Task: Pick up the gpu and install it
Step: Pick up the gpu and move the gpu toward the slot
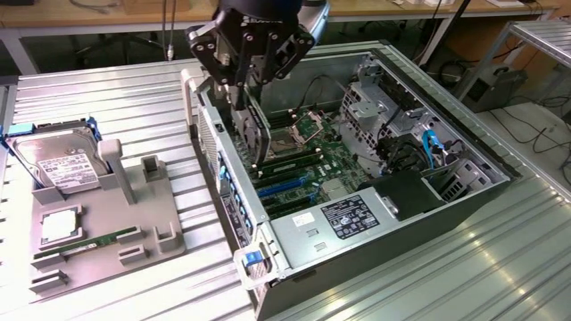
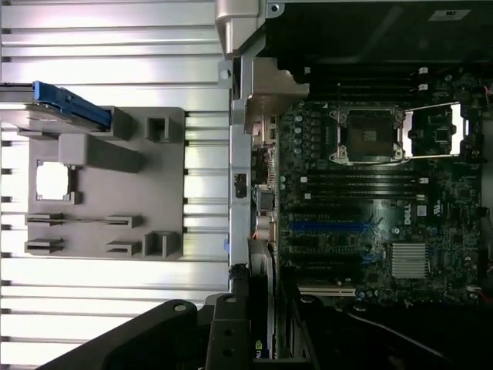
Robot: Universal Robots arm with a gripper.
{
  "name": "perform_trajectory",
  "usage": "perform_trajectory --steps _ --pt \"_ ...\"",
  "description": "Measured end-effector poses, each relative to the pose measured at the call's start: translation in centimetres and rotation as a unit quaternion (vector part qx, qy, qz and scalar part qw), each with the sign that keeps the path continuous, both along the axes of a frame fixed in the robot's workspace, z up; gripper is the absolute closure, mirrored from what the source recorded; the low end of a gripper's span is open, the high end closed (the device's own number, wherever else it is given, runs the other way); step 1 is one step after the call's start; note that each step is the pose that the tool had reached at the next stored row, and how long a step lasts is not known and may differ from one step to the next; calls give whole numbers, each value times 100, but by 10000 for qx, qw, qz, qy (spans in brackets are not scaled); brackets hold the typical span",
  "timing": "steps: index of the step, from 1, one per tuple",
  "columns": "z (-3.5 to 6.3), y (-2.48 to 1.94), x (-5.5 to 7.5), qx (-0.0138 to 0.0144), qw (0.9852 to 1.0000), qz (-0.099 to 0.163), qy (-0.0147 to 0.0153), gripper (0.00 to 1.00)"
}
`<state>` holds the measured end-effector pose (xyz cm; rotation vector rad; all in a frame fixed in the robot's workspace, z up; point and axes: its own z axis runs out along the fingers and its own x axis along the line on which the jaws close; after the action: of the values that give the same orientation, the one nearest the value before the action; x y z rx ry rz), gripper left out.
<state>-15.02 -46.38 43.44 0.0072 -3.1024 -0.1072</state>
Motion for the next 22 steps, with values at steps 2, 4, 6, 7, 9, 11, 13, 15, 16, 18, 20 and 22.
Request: perform_trajectory --steps 2,4,6,7,9,11,13,15,16,18,20,22 --pt "-4 0 106 0 10000 -1 0 74" --pt "-20 0 208 1 10000 0 0 74" --pt "-45 0 305 0 10000 0 0 74" --pt "-60 0 350 -1 10000 0 0 74" --pt "-98 0 449 -8 10000 0 0 74" --pt "-135 2 542 -21 10000 0 0 74" --pt "-171 5 642 -40 10000 0 0 74" --pt "-218 11 772 -65 10000 0 0 74" --pt "-232 13 813 -73 10000 0 0 74" --pt "-273 20 925 -90 10000 0 0 74" --pt "-323 26 1056 -100 10000 1 0 74" --pt "-361 29 1152 -101 9999 0 -1 74"
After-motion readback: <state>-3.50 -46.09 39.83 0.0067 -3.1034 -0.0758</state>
